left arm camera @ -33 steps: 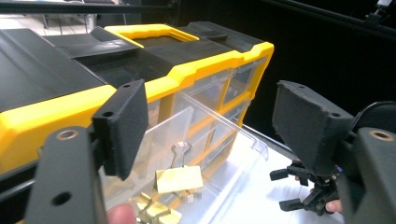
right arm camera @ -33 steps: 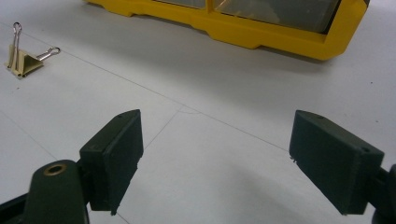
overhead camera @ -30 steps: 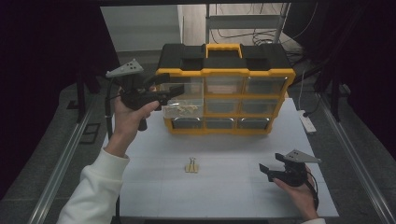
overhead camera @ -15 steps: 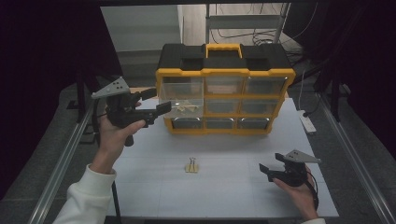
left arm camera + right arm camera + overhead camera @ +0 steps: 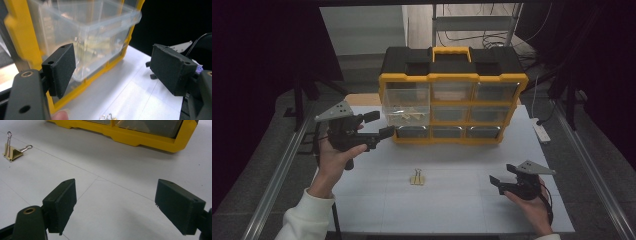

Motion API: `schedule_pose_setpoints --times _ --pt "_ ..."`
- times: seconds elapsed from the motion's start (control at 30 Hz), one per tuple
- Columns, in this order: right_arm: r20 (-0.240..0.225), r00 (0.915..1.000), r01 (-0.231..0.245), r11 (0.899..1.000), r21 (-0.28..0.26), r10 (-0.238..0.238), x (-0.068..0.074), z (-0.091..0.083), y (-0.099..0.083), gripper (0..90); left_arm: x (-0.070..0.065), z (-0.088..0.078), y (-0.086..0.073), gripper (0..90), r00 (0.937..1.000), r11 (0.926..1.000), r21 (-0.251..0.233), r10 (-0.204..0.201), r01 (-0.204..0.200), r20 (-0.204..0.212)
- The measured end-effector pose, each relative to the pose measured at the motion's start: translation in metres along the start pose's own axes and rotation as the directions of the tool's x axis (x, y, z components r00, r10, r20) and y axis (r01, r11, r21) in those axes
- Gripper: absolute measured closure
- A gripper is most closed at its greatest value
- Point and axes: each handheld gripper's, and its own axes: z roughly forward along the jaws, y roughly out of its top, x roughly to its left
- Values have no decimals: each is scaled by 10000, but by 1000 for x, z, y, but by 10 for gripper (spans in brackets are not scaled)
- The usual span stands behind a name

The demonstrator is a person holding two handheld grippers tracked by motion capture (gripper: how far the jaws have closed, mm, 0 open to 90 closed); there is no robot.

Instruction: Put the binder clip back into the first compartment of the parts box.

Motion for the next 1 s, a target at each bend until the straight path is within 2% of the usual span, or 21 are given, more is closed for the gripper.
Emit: schedule_pose_setpoints --times 0.07,0.23,0.43,0.63,1.0 --pt "-1 10000 -32 10000 5 32 0 0 0 177 2 5 -10 217 10000 9996 281 -53 52 17" --pt "-12 10000 -25 10000 35 25 0 0 0 177 5 11 -24 220 9999 9982 576 -141 138 47" --pt "-9 10000 15 10000 10 -15 0 1 0 177 5 28 -45 225 9994 9921 1224 -296 273 164" --pt "-30 10000 15 10000 35 -14 0 1 0 177 5 38 -54 227 9990 9877 1540 -333 284 292" --pt "-28 10000 6 10000 35 -6 1 1 0 176 5 61 -72 228 9975 9722 2326 -401 255 583"
